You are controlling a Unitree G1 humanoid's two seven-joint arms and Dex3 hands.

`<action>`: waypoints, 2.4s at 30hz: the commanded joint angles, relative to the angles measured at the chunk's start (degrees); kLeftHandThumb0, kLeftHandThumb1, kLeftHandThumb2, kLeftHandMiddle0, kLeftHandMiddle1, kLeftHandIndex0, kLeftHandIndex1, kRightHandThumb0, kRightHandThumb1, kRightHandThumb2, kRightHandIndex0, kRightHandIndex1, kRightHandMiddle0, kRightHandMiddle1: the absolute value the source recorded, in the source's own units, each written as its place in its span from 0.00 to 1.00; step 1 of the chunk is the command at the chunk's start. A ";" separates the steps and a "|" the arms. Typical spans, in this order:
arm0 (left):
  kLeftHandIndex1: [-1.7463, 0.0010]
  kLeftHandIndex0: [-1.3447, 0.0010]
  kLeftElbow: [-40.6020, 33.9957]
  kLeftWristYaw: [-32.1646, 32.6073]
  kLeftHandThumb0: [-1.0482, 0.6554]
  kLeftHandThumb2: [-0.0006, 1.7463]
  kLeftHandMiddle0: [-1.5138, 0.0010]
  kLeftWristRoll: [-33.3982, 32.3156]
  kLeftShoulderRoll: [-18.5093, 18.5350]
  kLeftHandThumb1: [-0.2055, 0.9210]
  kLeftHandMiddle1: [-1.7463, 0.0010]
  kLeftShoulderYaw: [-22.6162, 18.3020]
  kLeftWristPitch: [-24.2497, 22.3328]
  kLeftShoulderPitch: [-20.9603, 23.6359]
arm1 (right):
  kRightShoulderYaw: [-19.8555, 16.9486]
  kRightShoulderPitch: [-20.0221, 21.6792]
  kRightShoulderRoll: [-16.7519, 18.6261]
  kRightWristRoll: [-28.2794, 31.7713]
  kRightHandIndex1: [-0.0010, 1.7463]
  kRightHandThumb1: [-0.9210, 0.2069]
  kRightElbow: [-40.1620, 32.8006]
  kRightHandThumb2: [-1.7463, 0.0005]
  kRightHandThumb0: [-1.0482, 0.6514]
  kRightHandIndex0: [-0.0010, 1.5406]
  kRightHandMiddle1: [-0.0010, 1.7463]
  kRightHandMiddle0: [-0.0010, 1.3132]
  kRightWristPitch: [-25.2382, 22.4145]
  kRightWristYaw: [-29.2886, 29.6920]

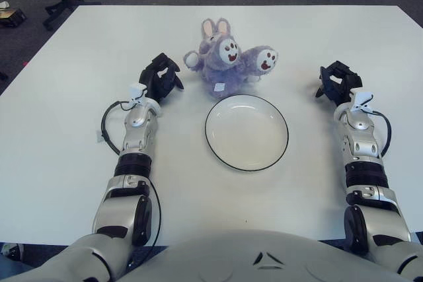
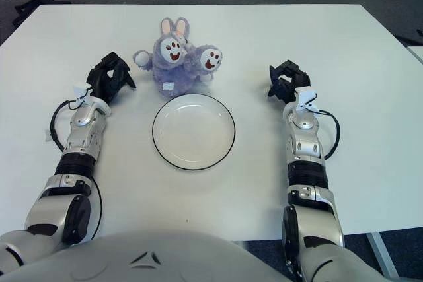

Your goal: Put the doll into the plate.

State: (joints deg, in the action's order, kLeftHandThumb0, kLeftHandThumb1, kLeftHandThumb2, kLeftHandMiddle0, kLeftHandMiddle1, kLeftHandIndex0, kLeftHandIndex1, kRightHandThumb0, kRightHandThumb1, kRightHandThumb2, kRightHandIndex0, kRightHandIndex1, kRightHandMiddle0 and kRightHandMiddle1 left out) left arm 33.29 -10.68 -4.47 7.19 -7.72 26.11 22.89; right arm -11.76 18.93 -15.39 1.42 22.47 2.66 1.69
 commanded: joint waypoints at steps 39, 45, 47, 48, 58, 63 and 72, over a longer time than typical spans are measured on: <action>0.85 0.78 31.96 27.01 0.32 0.00 0.76 35.07 22.24 0.86 1.00 8.21 38.23 17.39 | -5.33 -5.23 2.25 23.93 0.92 0.00 -11.72 0.70 0.41 0.58 0.94 0.49 -27.32 -16.22; 0.85 0.80 31.63 38.17 0.31 0.00 0.77 42.58 24.23 0.86 1.00 12.57 36.83 19.06 | -5.69 -4.68 1.74 24.60 0.91 0.00 -11.37 0.69 0.41 0.59 0.92 0.50 -28.96 -16.84; 0.86 0.80 31.36 42.38 0.30 0.00 0.77 45.37 25.06 0.86 1.00 14.29 36.18 19.74 | -5.82 -4.47 1.56 24.78 0.90 0.00 -11.17 0.69 0.41 0.59 0.91 0.50 -29.45 -17.10; 0.86 0.81 31.57 43.77 0.30 0.00 0.78 46.11 25.25 0.86 1.00 14.95 36.07 19.95 | -5.85 -4.45 1.54 24.80 0.90 0.00 -11.18 0.69 0.41 0.59 0.91 0.50 -29.57 -17.12; 0.87 0.82 32.56 57.59 0.30 0.00 0.79 54.25 28.17 0.86 1.00 23.10 32.95 24.31 | -5.99 -3.93 0.92 25.06 0.88 0.00 -10.28 0.69 0.41 0.59 0.88 0.52 -29.84 -18.45; 0.87 0.83 33.10 62.56 0.30 0.00 0.77 57.69 29.53 0.86 0.99 27.15 30.77 26.86 | -6.00 -3.89 0.72 25.18 0.87 0.00 -10.09 0.69 0.41 0.59 0.87 0.53 -29.81 -19.32; 0.88 0.83 34.12 70.09 0.29 0.00 0.75 62.65 30.93 0.87 0.99 33.64 27.34 31.04 | -5.98 -3.83 0.88 25.05 0.86 0.00 -9.97 0.69 0.42 0.59 0.87 0.54 -29.77 -19.66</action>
State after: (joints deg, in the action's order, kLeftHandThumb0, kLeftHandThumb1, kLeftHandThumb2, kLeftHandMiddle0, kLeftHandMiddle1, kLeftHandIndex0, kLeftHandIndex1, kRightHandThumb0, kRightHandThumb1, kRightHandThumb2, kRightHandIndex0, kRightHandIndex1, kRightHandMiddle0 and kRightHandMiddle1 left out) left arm 66.98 56.22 55.74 36.70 23.49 55.06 51.35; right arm -18.21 17.21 -14.95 26.50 10.31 -24.78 -18.16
